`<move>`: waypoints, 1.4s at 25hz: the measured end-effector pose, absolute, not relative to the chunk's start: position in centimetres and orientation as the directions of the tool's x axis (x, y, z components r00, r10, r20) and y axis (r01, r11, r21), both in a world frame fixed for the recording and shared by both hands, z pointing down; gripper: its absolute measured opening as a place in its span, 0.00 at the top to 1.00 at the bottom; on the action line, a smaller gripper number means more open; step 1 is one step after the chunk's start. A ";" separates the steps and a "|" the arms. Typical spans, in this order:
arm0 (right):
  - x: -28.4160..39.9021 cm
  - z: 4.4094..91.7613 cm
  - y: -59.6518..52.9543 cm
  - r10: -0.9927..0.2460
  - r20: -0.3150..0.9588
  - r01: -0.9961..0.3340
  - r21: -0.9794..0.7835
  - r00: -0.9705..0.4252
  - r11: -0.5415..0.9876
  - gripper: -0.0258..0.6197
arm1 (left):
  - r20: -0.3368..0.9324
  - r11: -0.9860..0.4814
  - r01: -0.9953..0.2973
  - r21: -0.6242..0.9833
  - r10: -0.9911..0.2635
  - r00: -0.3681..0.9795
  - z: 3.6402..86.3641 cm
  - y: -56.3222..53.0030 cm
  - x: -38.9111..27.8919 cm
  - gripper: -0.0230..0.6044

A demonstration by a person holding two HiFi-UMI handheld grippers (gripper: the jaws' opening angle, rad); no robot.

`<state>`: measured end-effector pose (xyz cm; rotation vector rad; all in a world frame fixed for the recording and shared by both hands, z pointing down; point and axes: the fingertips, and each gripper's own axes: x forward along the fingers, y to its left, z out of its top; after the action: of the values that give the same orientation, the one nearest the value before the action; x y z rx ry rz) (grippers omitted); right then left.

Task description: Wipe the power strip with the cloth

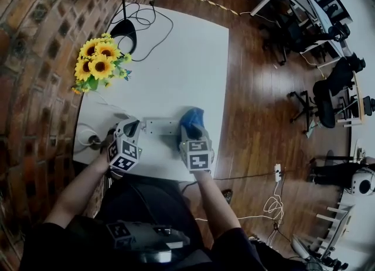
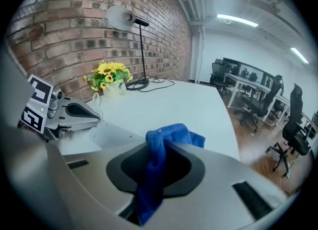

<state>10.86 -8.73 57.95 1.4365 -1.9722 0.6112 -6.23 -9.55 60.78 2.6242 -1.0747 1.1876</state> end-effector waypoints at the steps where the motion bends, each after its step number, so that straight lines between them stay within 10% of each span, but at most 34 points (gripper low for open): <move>1: 10.4 57.9 -8.7 -0.665 0.712 -0.950 -0.009 -0.226 0.313 0.87 | 0.683 -0.755 -0.620 -0.214 -0.569 0.457 60.8 -9.5 -6.2 0.93; 35: -0.5 58.1 -8.9 -0.546 0.746 -0.837 -0.029 -0.382 0.546 0.87 | 0.652 -0.738 -0.636 -0.226 -0.600 0.464 60.8 -9.6 -6.4 0.93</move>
<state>-0.46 -8.89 58.11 1.1104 -2.0826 0.5331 -6.36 -9.57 60.84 2.6453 -1.1174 1.1481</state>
